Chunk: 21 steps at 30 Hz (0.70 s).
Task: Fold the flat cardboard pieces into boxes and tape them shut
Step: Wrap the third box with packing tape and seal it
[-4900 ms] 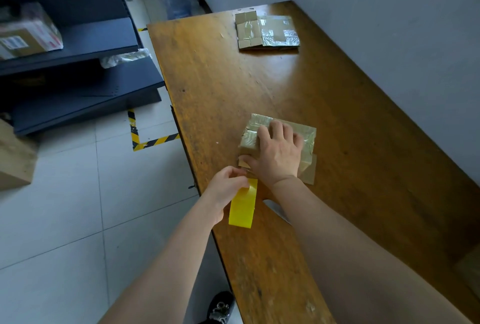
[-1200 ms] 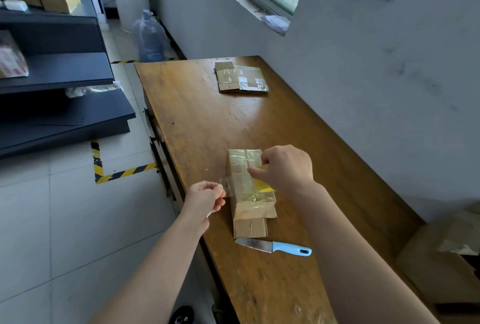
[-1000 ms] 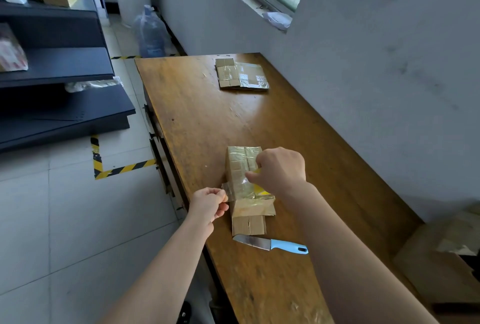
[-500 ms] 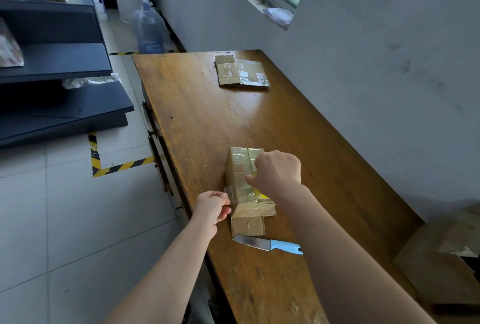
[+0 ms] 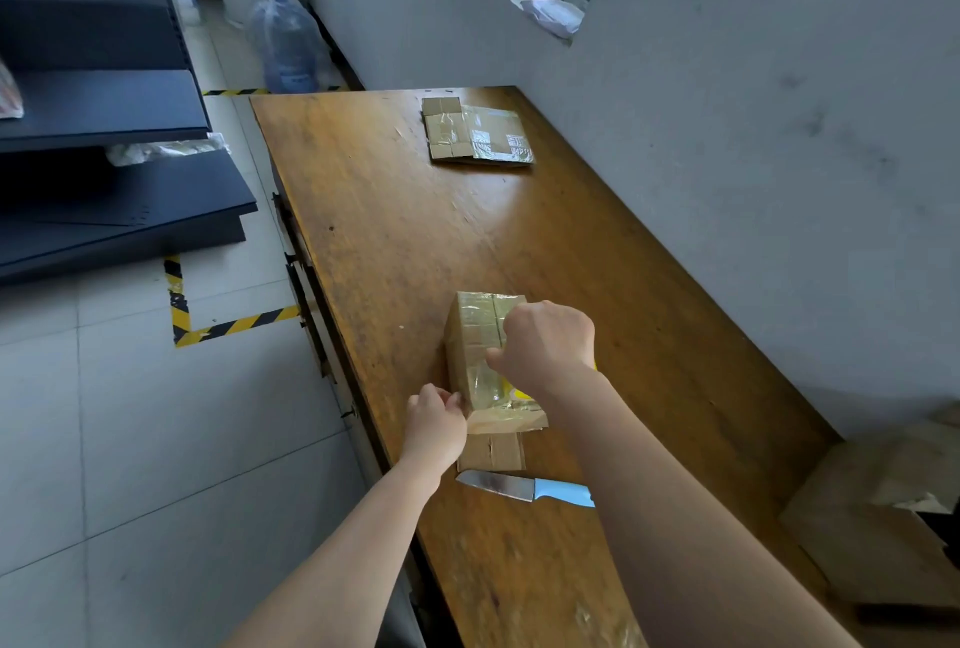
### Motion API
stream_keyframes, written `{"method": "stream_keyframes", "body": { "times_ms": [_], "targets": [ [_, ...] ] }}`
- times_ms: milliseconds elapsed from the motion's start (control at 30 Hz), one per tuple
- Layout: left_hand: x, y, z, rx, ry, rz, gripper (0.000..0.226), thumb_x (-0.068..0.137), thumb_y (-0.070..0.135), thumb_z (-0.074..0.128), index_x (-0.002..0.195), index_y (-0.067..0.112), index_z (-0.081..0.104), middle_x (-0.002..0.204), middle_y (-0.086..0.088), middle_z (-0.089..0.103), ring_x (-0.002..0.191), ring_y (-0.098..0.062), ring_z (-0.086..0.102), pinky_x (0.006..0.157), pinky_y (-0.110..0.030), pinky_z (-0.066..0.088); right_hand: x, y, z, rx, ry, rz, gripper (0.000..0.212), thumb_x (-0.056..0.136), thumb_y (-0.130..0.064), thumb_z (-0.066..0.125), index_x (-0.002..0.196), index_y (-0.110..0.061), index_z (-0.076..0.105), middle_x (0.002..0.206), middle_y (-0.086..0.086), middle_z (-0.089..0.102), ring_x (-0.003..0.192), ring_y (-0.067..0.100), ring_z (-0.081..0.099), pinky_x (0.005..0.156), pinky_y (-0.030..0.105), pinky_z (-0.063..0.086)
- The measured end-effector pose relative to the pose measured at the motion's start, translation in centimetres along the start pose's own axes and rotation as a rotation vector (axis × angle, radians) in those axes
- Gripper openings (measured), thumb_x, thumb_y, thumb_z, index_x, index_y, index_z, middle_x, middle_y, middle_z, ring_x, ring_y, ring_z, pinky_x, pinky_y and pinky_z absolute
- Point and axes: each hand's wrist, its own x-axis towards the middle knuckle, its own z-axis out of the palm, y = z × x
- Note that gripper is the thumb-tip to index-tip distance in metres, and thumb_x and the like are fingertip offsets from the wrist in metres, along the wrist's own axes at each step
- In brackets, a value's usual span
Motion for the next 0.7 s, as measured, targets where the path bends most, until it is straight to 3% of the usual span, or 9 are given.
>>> {"method": "stream_keyframes", "body": {
  "times_ms": [133, 267, 333, 400, 433, 500, 567, 633, 700],
  "targets": [
    [0.1, -0.5, 0.2, 0.131, 0.059, 0.096, 0.017, 0.101, 0.023, 0.042, 0.114, 0.012, 0.047, 0.114, -0.005, 0.056, 0.090, -0.016, 0.055, 0.059, -0.019, 0.041, -0.1, -0.1, 0.1, 0.003, 0.016, -0.005, 0.032, 0.090, -0.045, 0.059, 0.069, -0.022, 0.050, 0.061, -0.008, 0.042, 0.062, 0.013, 0.052, 0.049, 0.023, 0.034],
    [-0.4, -1.9, -0.2, 0.346, 0.058, 0.098, 0.011, 0.099, 0.018, 0.048, 0.109, 0.015, 0.049, 0.110, -0.002, 0.056, 0.087, -0.016, 0.057, 0.066, -0.024, 0.045, 0.0, 0.1, 0.1, 0.004, -0.002, 0.006, 0.042, 0.090, -0.043, 0.060, 0.058, -0.022, 0.041, 0.060, -0.008, 0.043, 0.054, 0.011, 0.044, 0.045, 0.022, 0.030],
    [-0.9, -2.2, -0.3, 0.246, 0.186, 0.161, 0.017, 0.097, 0.010, 0.048, 0.114, 0.012, 0.050, 0.116, -0.004, 0.053, 0.095, -0.016, 0.057, 0.072, -0.022, 0.046, 0.1, 0.2, 0.2, 0.017, 0.000, 0.013, 0.043, 0.089, -0.043, 0.061, 0.057, -0.023, 0.039, 0.060, -0.008, 0.044, 0.054, 0.011, 0.044, 0.045, 0.023, 0.029],
    [-2.0, -1.7, -0.2, 0.049, 0.337, 0.355, 0.032, 0.096, 0.000, 0.044, 0.126, 0.009, 0.048, 0.126, -0.004, 0.050, 0.111, -0.016, 0.054, 0.086, -0.021, 0.046, 0.1, 0.2, 0.2, 0.025, -0.001, 0.015, 0.043, 0.089, -0.043, 0.061, 0.058, -0.022, 0.039, 0.060, -0.008, 0.043, 0.059, 0.013, 0.049, 0.046, 0.023, 0.030],
    [-2.5, -1.2, -0.1, -0.034, 0.332, 0.420, 0.041, 0.096, -0.004, 0.041, 0.135, 0.009, 0.043, 0.133, -0.001, 0.047, 0.120, -0.013, 0.049, 0.094, -0.018, 0.043, 0.1, 0.2, 0.2, 0.026, 0.001, 0.014, 0.043, 0.089, -0.043, 0.061, 0.058, -0.023, 0.038, 0.060, -0.008, 0.042, 0.060, 0.014, 0.050, 0.046, 0.023, 0.030],
    [-4.0, -0.6, 0.5, -0.148, 0.158, 0.439, 0.059, 0.097, -0.005, 0.035, 0.151, 0.014, 0.021, 0.148, 0.007, 0.033, 0.134, -0.004, 0.033, 0.101, -0.006, 0.031, 0.1, 0.0, 0.1, 0.020, -0.001, 0.012, 0.044, 0.089, -0.043, 0.060, 0.057, -0.023, 0.037, 0.060, -0.008, 0.041, 0.061, 0.014, 0.050, 0.045, 0.023, 0.028],
    [-5.1, -0.8, 1.5, -0.142, -0.061, 0.401, 0.071, 0.099, 0.000, 0.035, 0.153, 0.023, -0.004, 0.156, 0.012, 0.013, 0.139, -0.001, 0.019, 0.104, -0.003, 0.023, 0.0, 0.0, 0.0, 0.017, -0.007, 0.015, 0.045, 0.088, -0.044, 0.061, 0.057, -0.023, 0.036, 0.060, -0.008, 0.041, 0.062, 0.015, 0.050, 0.045, 0.024, 0.029],
    [-5.4, -1.6, 2.1, -0.053, -0.189, 0.385, 0.073, 0.101, 0.007, 0.034, 0.150, 0.023, -0.018, 0.157, 0.013, -0.002, 0.144, -0.006, 0.008, 0.120, -0.024, 0.009, 0.0, 0.0, -0.1, 0.020, -0.012, 0.016, 0.044, 0.087, -0.044, 0.062, 0.057, -0.023, 0.037, 0.060, -0.008, 0.041, 0.062, 0.015, 0.049, 0.046, 0.024, 0.030],
    [-5.0, -2.1, 2.1, 0.048, -0.251, 0.321, 0.068, 0.103, 0.013, 0.029, 0.148, 0.018, -0.023, 0.161, 0.003, -0.012, 0.147, -0.013, -0.005, 0.119, -0.041, -0.012, -0.1, 0.1, 0.0, 0.030, -0.013, 0.022, 0.043, 0.087, -0.042, 0.062, 0.058, -0.023, 0.038, 0.061, -0.008, 0.042, 0.061, 0.014, 0.049, 0.046, 0.024, 0.030]
  ]
}}
